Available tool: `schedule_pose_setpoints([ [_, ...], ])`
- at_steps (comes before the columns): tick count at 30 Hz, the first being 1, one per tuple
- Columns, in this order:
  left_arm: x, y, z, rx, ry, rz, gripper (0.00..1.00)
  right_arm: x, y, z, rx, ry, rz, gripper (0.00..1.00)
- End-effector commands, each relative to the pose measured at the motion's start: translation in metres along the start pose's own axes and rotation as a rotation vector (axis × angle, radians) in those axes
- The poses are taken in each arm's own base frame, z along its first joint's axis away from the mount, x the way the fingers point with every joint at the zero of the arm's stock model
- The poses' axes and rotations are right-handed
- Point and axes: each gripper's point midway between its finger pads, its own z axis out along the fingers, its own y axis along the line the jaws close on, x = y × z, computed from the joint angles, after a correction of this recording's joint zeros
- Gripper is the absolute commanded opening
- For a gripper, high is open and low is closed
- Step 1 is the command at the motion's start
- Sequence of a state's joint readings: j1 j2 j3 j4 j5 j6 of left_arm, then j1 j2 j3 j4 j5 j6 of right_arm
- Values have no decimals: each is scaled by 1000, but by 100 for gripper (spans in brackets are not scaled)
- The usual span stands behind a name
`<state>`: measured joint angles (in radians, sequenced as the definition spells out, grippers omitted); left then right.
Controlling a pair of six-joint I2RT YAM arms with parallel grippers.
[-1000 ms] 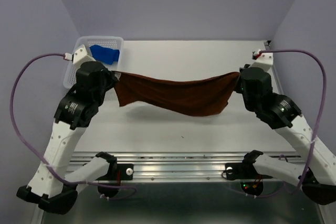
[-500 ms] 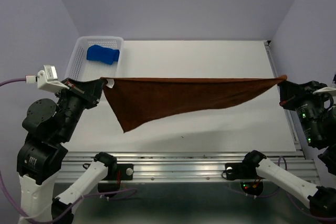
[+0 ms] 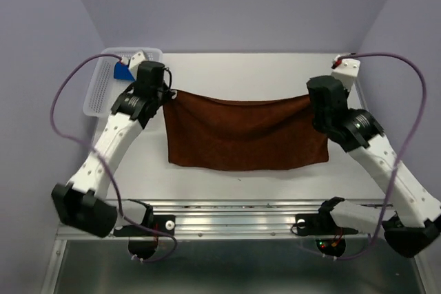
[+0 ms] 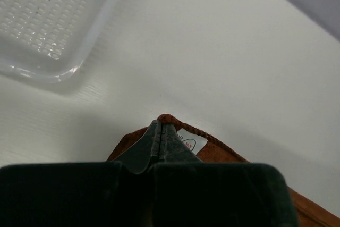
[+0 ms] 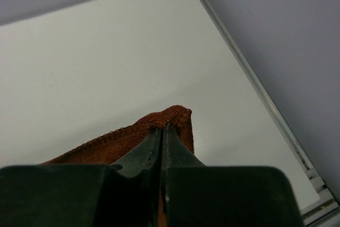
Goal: Roll the towels
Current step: Flatten the towel
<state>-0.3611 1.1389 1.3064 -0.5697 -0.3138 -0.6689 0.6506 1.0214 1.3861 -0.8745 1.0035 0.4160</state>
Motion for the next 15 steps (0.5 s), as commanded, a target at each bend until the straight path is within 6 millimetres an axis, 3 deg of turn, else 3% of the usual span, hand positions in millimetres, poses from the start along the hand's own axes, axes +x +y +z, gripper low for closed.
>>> schedule_pose_setpoints([
  [1,15,16,77,-134,30,43,0,29,3,70,69,88,-34,1],
  [2,23,19,108,-150,51,51,0,26,6,97,41,73,20,1],
  [3,20,13,123,-134,54,62,0,46,-14,127,73,123,22,1],
  [4,20,9,137,-114,71,57,0,70,-3,156,43,187,-30,1],
  [5,37,13,166,-140,123,73,0,77,-2,174,50,204,-45,1],
  [6,24,0,179,-118,96,83,0,91,5,205,51,256,-103,1],
  [7,23,-2,192,-123,96,84,0,94,12,219,46,265,-122,1],
  [8,39,4,221,-155,130,101,0,97,15,234,41,276,-144,1],
  [9,19,-13,235,-126,90,94,0,97,24,249,28,272,-156,1],
  [10,44,-4,262,-155,159,123,0,101,27,276,24,289,-172,1],
  [11,20,-26,271,-111,115,117,0,101,29,288,19,291,-185,1],
  [12,21,-27,283,-116,123,123,0,102,34,299,14,290,-194,1],
  [13,21,-28,292,-116,126,139,0,83,35,312,14,254,-194,1],
  [14,39,-18,310,-145,163,156,0,85,30,324,24,259,-197,1],
  [15,26,-28,315,-126,134,150,0,103,36,340,20,286,-208,1],
])
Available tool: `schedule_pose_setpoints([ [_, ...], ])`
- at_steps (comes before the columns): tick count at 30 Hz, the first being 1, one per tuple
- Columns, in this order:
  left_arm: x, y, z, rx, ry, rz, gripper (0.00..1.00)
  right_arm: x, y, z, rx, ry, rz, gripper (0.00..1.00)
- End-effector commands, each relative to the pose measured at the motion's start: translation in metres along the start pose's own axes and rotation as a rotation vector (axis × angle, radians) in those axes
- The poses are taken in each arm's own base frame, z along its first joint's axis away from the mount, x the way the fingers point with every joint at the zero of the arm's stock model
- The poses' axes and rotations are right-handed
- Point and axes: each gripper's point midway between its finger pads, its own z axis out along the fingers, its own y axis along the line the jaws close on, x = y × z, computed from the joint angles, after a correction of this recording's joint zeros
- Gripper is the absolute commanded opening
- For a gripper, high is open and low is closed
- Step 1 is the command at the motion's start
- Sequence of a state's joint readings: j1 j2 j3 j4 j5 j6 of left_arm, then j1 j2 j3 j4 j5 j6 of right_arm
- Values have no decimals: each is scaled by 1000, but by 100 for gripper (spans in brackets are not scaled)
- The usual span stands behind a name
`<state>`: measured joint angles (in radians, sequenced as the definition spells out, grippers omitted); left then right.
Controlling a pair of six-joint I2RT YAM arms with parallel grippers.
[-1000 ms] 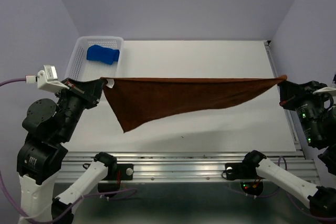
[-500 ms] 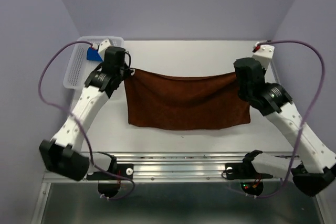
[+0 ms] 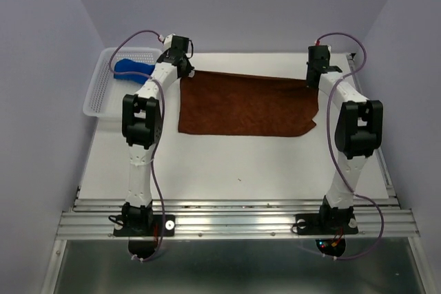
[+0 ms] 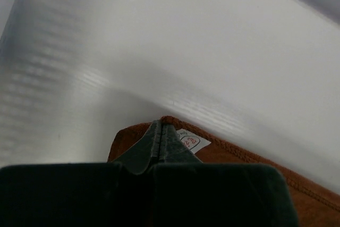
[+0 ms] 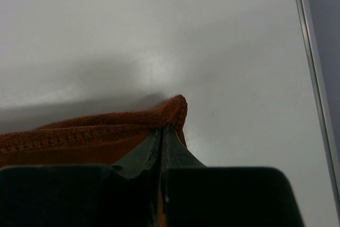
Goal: Roll the towels
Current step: Flatten the towel
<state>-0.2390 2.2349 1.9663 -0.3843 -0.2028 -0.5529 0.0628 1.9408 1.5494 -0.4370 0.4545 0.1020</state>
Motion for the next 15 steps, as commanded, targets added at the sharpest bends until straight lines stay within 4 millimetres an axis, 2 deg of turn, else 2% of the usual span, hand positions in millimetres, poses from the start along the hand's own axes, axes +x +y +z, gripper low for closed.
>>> schedule_pose_setpoints([
  [1,-45,-11,5,14,-84,31,0,-85,-8,21,-32,-193,-4,1],
  [2,-42,-7,14,5,-78,38,0,-99,-6,22,-40,-220,-6,1],
  [3,-45,-7,15,5,-86,36,0,-93,-6,39,-35,-201,-14,1],
  [4,-48,-4,18,7,-94,29,0,-103,0,40,-63,-226,-30,1],
  [5,-49,-3,19,11,-95,25,0,-98,5,45,-84,-214,-48,1],
  [6,-46,-3,20,26,-81,25,0,-102,3,52,-92,-222,-44,1],
  [7,-48,-1,20,34,-78,22,0,-106,6,52,-107,-231,-59,1],
  [9,-57,-3,9,44,-89,24,0,-113,-1,46,-80,-243,-59,1],
  [10,-57,-1,4,34,-85,24,0,-124,-16,28,-36,-271,-40,1],
  [11,-72,-5,-16,49,-117,7,0,-126,-24,17,-15,-280,-31,1],
  [12,-66,-1,-21,45,-105,5,0,-112,-30,12,0,-255,-35,1],
  [13,-88,-11,-54,101,-163,-10,0,-127,-44,-23,7,-310,7,1],
  [14,-89,-13,-66,125,-168,-15,0,-126,-51,-38,7,-321,30,1],
  [15,-71,-7,-72,132,-133,-19,0,-105,-54,-43,8,-290,63,1],
])
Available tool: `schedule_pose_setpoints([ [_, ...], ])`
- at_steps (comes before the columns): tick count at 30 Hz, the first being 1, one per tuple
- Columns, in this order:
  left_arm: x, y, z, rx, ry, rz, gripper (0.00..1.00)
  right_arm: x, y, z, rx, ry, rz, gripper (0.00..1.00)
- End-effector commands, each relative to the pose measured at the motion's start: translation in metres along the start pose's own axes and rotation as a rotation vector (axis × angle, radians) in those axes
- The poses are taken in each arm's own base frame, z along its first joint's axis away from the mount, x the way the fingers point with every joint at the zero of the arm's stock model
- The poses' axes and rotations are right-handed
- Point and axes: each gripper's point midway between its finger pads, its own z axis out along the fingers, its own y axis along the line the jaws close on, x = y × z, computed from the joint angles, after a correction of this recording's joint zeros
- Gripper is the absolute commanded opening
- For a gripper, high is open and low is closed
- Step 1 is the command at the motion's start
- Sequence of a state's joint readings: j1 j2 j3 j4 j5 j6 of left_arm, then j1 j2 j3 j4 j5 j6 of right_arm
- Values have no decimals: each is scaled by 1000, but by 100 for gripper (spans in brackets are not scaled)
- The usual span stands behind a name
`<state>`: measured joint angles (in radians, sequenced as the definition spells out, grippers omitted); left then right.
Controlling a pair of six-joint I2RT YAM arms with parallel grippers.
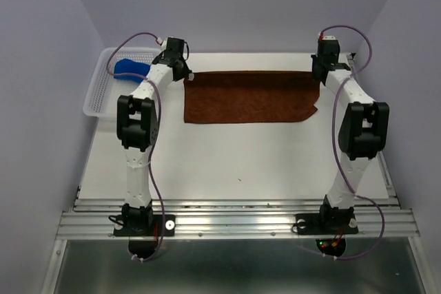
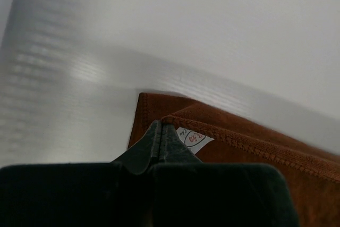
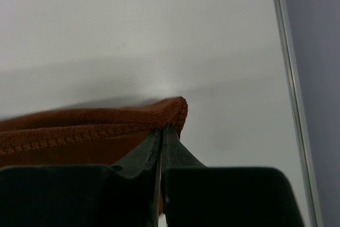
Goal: Roll the towels
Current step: Flatten the towel
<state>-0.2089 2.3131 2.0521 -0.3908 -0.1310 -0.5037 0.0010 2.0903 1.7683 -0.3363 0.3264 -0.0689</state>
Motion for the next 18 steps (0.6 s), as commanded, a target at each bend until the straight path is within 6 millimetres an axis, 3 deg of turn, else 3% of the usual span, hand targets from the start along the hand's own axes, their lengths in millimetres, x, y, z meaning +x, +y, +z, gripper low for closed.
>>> schedule_pose_setpoints([
  [1,-86,-21,-139,152,-243,-62,0,-63,-68,-122,115,-229,168,1],
  [2,-85,-18,-154,161,-256,-73,0,-61,-73,-140,114,-248,219,1],
  [3,-65,-12,-161,157,-230,-69,0,-57,-78,-159,113,-267,248,1],
  [4,-63,-11,-179,170,-244,-85,0,-36,-75,-168,92,-247,276,1],
  [5,-61,-11,-216,203,-277,-92,0,-44,-87,-210,77,-319,319,1],
  [6,-73,-12,-245,234,-325,-111,0,-40,-90,-227,62,-333,333,1],
  [7,-53,-8,-254,235,-302,-105,0,-37,-89,-244,25,-346,345,1],
  [8,-59,-6,-301,289,-367,-127,0,-21,-90,-256,17,-321,340,1],
  [9,-43,0,-311,290,-362,-132,0,-25,-98,-291,-6,-382,358,1],
  [10,-39,2,-329,315,-376,-142,0,-21,-101,-307,-17,-393,359,1],
  [11,-43,9,-370,374,-438,-172,0,-12,-105,-322,-20,-377,360,1],
  [12,-36,15,-382,391,-442,-184,0,-11,-113,-349,-25,-425,373,1],
  [13,-30,18,-395,412,-446,-187,0,-9,-116,-363,-35,-439,368,1],
  [14,-31,24,-425,464,-487,-207,0,-5,-121,-378,-34,-443,372,1],
  [18,-24,34,-463,529,-519,-219,0,-5,-133,-426,-57,-530,404,1],
])
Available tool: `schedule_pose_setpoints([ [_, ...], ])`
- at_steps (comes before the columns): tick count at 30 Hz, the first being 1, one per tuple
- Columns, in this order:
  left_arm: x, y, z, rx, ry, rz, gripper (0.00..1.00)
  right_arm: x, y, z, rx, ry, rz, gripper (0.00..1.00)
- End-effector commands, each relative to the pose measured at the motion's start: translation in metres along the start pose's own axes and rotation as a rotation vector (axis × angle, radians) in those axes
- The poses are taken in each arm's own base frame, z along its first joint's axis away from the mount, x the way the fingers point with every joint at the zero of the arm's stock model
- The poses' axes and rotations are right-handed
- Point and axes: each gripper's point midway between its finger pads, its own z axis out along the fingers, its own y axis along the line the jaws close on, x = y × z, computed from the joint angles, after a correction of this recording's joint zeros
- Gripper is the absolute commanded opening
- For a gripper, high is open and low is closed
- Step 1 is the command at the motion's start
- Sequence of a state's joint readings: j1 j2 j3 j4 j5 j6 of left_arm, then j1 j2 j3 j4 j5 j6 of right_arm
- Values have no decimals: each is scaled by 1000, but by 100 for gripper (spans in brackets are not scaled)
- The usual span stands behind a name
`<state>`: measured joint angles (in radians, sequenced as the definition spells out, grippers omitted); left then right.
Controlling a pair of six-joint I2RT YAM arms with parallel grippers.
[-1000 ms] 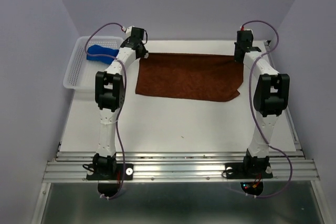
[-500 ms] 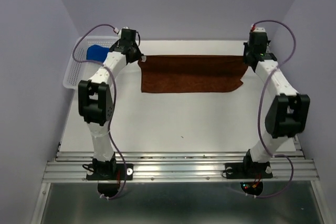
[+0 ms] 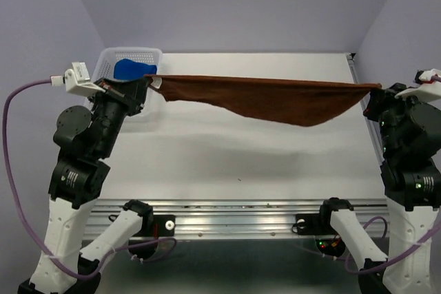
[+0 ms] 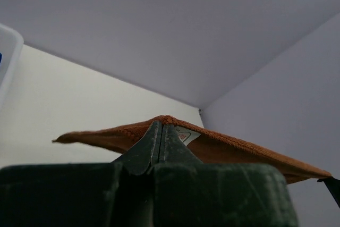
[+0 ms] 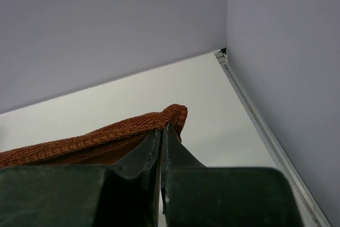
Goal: Roll the towels
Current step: Flatten the towel
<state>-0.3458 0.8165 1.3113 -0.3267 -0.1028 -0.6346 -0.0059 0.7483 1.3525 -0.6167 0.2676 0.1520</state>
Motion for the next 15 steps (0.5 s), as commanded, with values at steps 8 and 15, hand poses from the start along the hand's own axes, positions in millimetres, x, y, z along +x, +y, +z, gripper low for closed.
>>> schedule_pose_setpoints([
  [8,36,56,38,-235,77,60,0,54,-18,25,133,177,7,1],
  [15,138,169,161,-525,287,193,0,201,-24,160,271,482,-141,1],
])
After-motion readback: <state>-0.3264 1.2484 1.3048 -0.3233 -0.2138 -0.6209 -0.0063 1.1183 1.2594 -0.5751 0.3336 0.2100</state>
